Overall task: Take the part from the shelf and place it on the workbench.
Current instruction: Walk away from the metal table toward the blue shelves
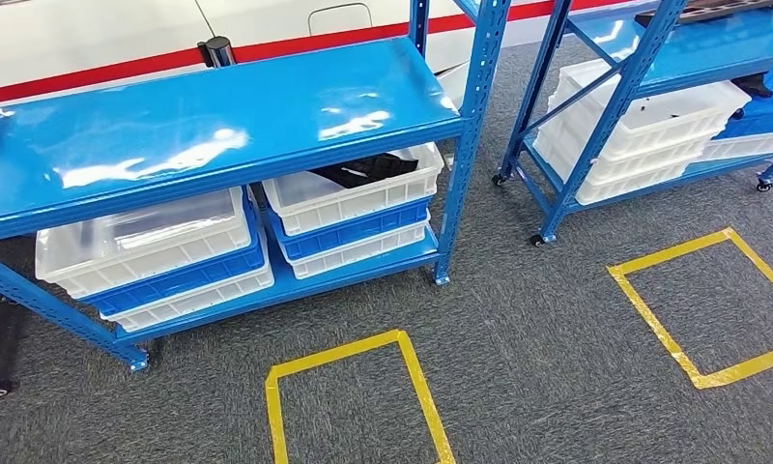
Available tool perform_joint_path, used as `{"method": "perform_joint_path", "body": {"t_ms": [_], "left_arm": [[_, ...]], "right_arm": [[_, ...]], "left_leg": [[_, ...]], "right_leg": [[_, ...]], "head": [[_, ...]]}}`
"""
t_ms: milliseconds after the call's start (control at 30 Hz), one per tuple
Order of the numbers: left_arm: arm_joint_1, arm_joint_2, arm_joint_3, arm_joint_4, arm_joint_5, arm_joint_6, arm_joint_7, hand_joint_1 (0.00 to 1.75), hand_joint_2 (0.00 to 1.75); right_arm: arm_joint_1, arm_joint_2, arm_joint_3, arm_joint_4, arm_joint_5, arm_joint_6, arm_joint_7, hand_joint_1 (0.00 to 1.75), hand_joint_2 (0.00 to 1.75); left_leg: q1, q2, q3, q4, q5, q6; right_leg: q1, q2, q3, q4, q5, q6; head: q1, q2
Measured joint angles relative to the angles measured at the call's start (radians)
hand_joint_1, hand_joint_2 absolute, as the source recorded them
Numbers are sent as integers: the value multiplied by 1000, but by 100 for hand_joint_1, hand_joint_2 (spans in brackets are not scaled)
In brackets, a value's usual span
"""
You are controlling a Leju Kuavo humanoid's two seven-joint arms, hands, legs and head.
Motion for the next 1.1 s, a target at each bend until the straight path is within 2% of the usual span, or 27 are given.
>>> {"method": "perform_joint_path", "body": {"t_ms": [33,100,133,267,300,333,400,433,467,500,533,567,600,633,667,700,767,800,867,933,967,1000,1033,1067,1100], "left_arm": [[0,0,0,0,0,0,0,0,0],[-1,0,0,0,0,0,0,0,0],[-2,0,0,1,0,0,0,0,0],[-2,0,0,1,0,0,0,0,0],[-3,0,0,1,0,1,0,0,0],[-3,0,0,1,-1,1,0,0,0],[-4,0,0,1,-2,1,0,0,0],[-4,0,0,1,-2,1,0,0,0],[-4,0,1,1,-2,0,0,0,0],[-3,0,1,1,-2,0,0,0,0],[-3,0,1,1,-3,-1,0,0,0],[-3,-1,1,1,-3,-2,0,0,0],[-3,-1,0,1,-3,-2,-1,0,0],[-4,-1,0,1,-3,-3,-2,0,0],[-4,-1,0,1,-3,-3,-3,0,0],[-4,-1,0,1,-3,-3,-4,0,0],[-5,-1,0,0,-3,-3,-5,0,0],[-5,-1,0,0,-3,-2,-5,0,0],[-5,0,0,0,-3,-2,-6,0,0],[-5,0,0,0,-3,-2,-6,0,0],[-4,0,0,0,-3,-2,-6,0,0],[-3,0,0,0,-3,-2,-6,0,0],[-3,1,0,0,-3,-2,-6,0,0],[-2,2,0,0,-3,-2,-6,0,0],[-2,2,0,0,-3,-2,-6,0,0]], "right_arm": [[0,0,0,0,0,0,0,0,0],[0,1,0,0,0,0,0,0,0],[-1,1,0,0,1,0,0,0,0],[-2,1,0,0,1,3,1,0,0],[-2,1,0,0,1,3,1,0,0],[-2,1,0,0,1,4,1,0,0],[-2,1,0,0,1,6,2,0,0],[-1,1,0,0,1,8,2,0,0],[1,1,0,0,1,10,3,0,0],[2,0,0,0,1,13,3,0,0],[2,0,0,0,1,15,3,0,0],[1,-1,0,0,1,18,3,0,0],[0,-2,0,0,2,20,3,0,0],[-1,-2,0,0,2,23,3,0,0],[-1,-2,0,0,2,26,4,0,0],[-1,-1,0,0,3,28,4,0,0],[-1,-2,0,0,5,30,4,0,0],[-1,-2,0,0,6,31,4,0,0],[-1,-2,0,0,7,31,5,0,0],[-2,-1,0,0,7,32,5,0,0],[-1,-1,0,0,7,32,5,0,0],[0,-1,0,0,7,32,5,0,0],[1,-1,0,0,7,32,5,0,0],[2,-1,0,0,7,32,5,0,0],[2,0,0,0,7,32,5,0,0]], "left_leg": [[2,0,28,-69,44,1],[1,-1,82,-187,93,4],[-1,-2,95,-214,97,8],[-7,-5,101,-229,93,36],[-5,-5,103,-232,94,43],[-4,-4,105,-234,93,49],[-6,-3,106,-234,88,56],[-6,-4,108,-234,85,58],[-6,-5,111,-234,82,59],[-6,-6,115,-234,78,58],[-6,-8,121,-234,74,55],[-6,-9,127,-234,69,52],[-8,-10,132,-233,63,46],[-10,-10,136,-233,58,41],[-12,-11,139,-234,53,35],[-13,-11,141,-235,51,30],[-10,-9,142,-230,43,20],[-9,-6,135,-208,31,16],[-6,-2,83,-100,-16,9],[-4,-1,5,33,-58,4],[-4,-1,-21,64,-55,3],[-3,-1,-27,54,-31,3],[-3,0,-14,6,11,4],[-2,0,10,-64,59,7],[-3,0,38,-130,90,8]], "right_leg": [[-1,2,7,0,-5,3],[5,4,14,1,-16,15],[7,5,13,1,-20,20],[4,3,8,12,-33,40],[4,2,-5,39,-47,40],[4,1,-35,94,-71,37],[4,1,-117,235,-123,32],[4,0,-154,290,-136,34],[4,0,-170,304,-130,41],[3,0,-165,275,-105,51],[2,-1,-140,210,-70,61],[1,-3,-108,133,-33,66],[3,-4,-78,68,-5,66],[4,-5,-58,28,12,60],[7,-6,-49,12,18,50],[10,-5,-46,12,18,42],[5,-4,-39,8,17,26],[2,-4,-33,6,15,18],[-2,-5,-18,3,7,3],[-1,-5,-7,3,-2,-5],[0,-4,0,3,-7,-6],[0,-2,8,3,-13,-5],[-1,0,18,3,-20,-2],[-1,1,27,3,-28,2],[2,2,34,4,-37,7]], "head": [[0,0],[-1,0],[-1,0],[0,0],[2,0],[4,0],[6,0],[7,0],[7,0],[7,0],[8,0],[8,0],[8,0],[7,0],[7,0],[7,0],[6,0],[4,0],[-1,0],[-2,0],[-2,0],[-2,0],[-2,0],[-2,0],[-4,0]]}}
